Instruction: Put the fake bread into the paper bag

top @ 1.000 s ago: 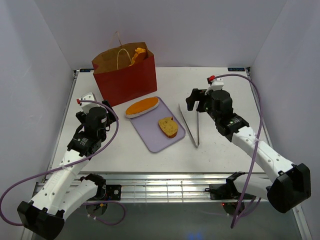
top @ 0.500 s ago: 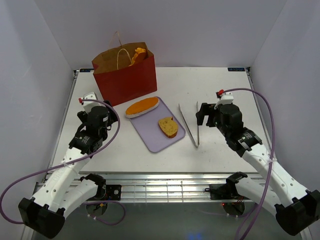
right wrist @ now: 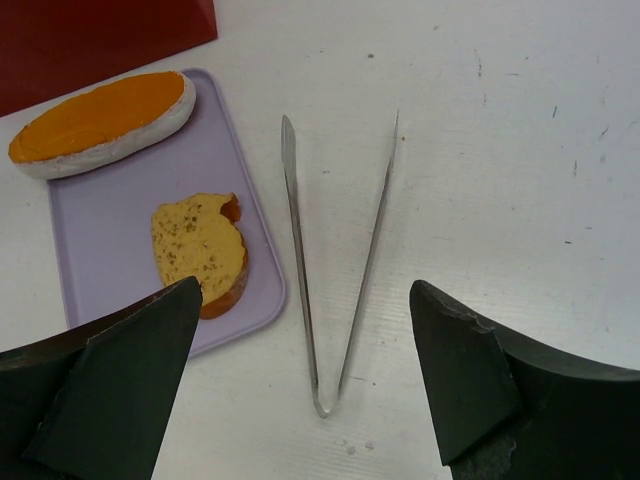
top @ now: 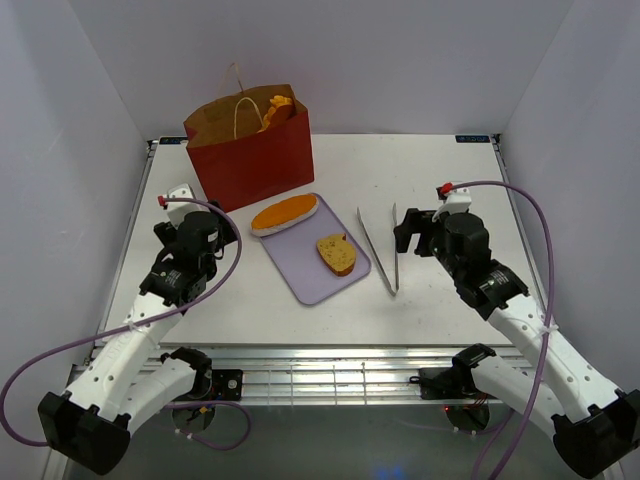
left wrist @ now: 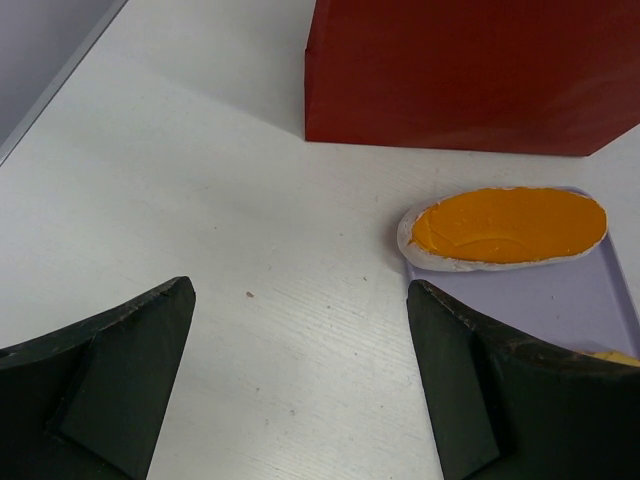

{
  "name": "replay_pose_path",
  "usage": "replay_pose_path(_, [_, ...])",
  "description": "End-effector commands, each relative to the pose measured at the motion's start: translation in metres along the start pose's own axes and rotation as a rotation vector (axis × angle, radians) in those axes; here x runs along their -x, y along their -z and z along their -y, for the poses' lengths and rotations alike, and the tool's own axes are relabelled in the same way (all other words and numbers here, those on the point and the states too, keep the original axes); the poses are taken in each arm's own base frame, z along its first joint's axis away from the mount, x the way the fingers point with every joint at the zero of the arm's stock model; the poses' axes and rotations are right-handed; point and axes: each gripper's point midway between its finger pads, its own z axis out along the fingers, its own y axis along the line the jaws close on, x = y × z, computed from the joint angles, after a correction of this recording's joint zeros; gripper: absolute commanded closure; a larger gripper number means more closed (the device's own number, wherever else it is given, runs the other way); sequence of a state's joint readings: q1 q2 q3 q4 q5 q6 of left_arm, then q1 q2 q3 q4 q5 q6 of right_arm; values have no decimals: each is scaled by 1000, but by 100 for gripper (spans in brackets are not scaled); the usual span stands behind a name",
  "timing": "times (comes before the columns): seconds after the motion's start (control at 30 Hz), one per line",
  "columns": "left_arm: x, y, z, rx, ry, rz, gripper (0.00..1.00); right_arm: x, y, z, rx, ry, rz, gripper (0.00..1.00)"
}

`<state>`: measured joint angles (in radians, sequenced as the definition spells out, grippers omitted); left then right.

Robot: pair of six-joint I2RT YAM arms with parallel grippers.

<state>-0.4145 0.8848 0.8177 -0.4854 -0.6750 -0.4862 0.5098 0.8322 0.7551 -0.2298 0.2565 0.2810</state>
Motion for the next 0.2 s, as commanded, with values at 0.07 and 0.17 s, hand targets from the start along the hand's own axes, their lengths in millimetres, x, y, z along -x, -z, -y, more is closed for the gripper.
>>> replay_pose_path(0.07, [1, -3, -1, 19, -16, 4, 2, -1, -7, -4, 18, -18, 7, 10])
replay_pose_path(0.17, [0, -3, 0, 14, -15, 0, 2, -1, -10, 0, -16, -30, -5, 10])
